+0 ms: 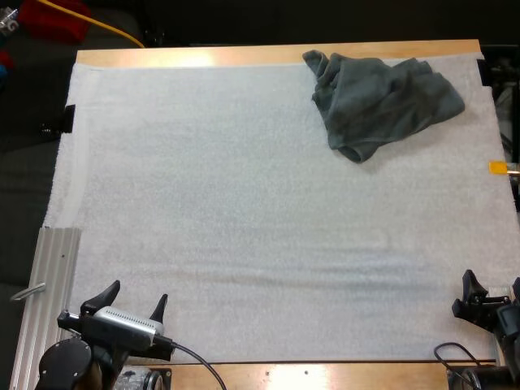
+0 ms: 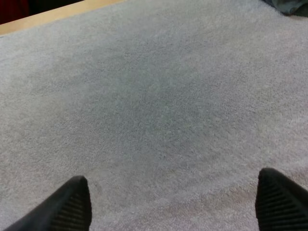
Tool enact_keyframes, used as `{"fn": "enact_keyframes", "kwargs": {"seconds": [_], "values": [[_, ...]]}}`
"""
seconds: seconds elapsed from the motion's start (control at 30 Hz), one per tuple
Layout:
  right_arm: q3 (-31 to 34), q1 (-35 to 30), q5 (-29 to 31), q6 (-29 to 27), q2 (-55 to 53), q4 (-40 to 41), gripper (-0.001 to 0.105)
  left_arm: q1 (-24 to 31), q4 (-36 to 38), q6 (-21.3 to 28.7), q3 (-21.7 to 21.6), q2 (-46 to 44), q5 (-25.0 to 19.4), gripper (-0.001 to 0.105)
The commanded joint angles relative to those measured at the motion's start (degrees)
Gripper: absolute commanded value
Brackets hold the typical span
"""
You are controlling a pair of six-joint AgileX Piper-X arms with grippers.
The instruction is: Pick towel from pile, fold and stack
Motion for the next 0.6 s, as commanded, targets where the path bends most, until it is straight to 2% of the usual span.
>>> {"fn": "enact_keyframes", "kwargs": {"seconds": [0.0,0.3,0.57], "values": [[-0.10,-0.28,0.09,-0.11,-2.64,-0.25,0.075,-0.21,-0.79,0.04,0.12,-7.93,-0.31,0.068],[-0.10,-0.28,0.09,-0.11,-2.64,-0.25,0.075,-0.21,-0.79,0.04,0.12,-7.93,0.06,0.068],[-0.10,-0.28,-0.13,-0.11,-2.64,-0.25,0.075,-0.21,-1.25,0.04,0.12,-7.93,4.55,0.068]]}}
